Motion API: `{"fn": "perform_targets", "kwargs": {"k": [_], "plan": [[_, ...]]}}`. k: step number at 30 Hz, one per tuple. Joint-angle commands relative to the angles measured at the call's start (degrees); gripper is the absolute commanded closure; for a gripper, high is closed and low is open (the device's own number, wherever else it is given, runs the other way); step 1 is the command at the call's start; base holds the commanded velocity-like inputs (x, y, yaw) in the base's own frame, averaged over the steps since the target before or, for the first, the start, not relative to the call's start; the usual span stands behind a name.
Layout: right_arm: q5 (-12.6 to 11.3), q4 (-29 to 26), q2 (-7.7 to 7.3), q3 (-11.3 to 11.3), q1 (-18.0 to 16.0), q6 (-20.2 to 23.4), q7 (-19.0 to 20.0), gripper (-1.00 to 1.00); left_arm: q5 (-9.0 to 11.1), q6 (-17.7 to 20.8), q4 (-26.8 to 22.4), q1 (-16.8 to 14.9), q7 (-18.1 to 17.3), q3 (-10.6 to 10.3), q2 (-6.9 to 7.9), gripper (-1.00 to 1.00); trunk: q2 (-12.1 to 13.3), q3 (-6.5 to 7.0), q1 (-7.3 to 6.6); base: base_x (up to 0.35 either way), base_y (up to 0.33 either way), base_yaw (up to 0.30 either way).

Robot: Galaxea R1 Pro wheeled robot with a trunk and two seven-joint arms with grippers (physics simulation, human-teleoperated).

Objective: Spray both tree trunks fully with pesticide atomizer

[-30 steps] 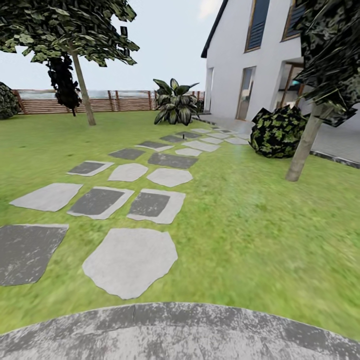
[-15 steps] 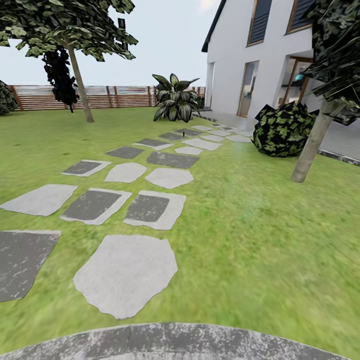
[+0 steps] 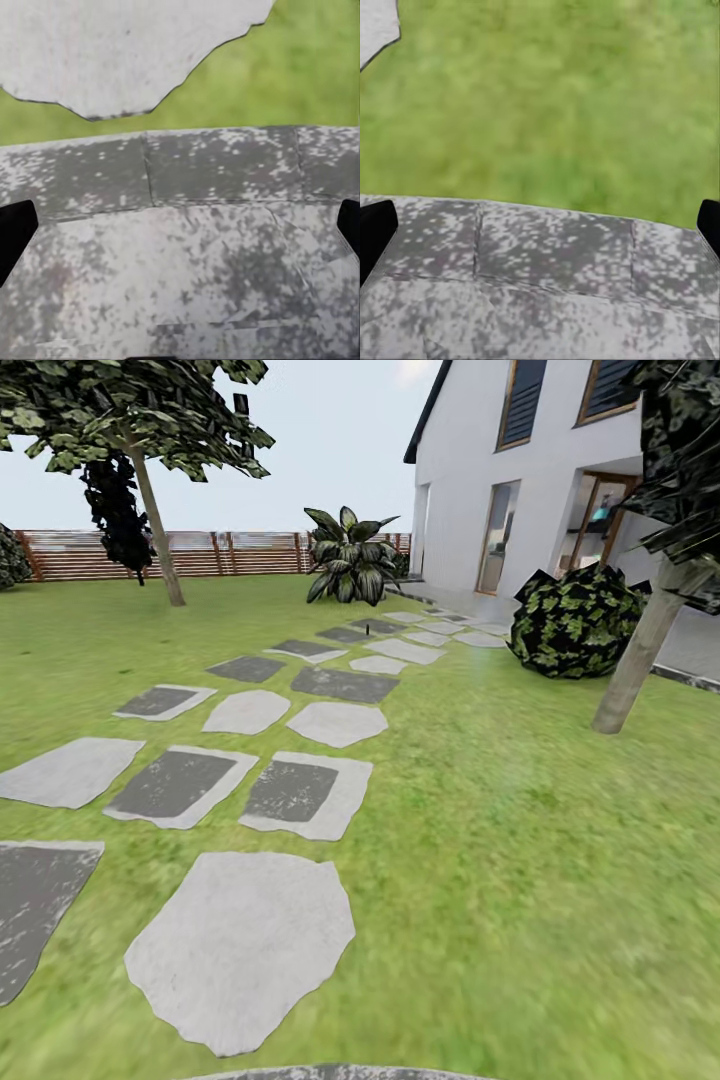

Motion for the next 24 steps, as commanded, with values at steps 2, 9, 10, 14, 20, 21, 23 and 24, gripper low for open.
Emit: {"fn": "perform_targets", "kwargs": {"k": [2,9,10,14,20,21,23,24], "plan": [[0.00,0.00,0.00,0.00,0.00,0.00,0.00,-1.00,0.00,0.00,0.00,0.00,0.00,0.02,0.00,-1.00,0.00,0.00,0.00,0.339,0.000,0.000],[0.00,0.00,0.00,0.01,0.00,0.00,0.00,-1.00,0.00,0.00,0.00,0.00,-0.01,0.01,0.00,-1.00,0.00,0.00,0.00,0.339,0.000,0.000],[0.00,0.00,-0.02,0.01,0.00,0.00,0.00,-1.00,0.00,0.00,0.00,0.00,-0.01,0.02,0.00,-1.00,0.00,0.00,0.00,0.339,0.000,0.000],[0.00,0.00,-0.01,0.00,0.00,0.00,0.00,-1.00,0.00,0.00,0.00,0.00,-0.01,0.03,0.00,-1.00,0.00,0.00,0.00,0.339,0.000,0.000],[0.00,0.00,-0.01,0.00,0.00,0.00,0.00,-1.00,0.00,0.00,0.00,0.00,0.00,0.02,0.00,-1.00,0.00,0.00,0.00,0.339,0.000,0.000],[0.00,0.00,-0.01,0.00,0.00,0.00,0.00,-1.00,0.00,0.00,0.00,0.00,-0.01,0.01,0.00,-1.00,0.00,0.00,0.00,0.339,0.000,0.000],[0.00,0.00,0.00,0.00,0.00,0.00,0.00,-1.00,0.00,0.00,0.00,0.00,-0.01,0.04,0.00,-1.00,0.00,0.00,0.00,0.339,0.000,0.000],[0.00,0.00,0.00,0.00,0.00,0.00,0.00,-1.00,0.00,0.00,0.00,0.00,0.01,0.05,0.00,-1.00,0.00,0.00,0.00,0.339,0.000,0.000]]}}
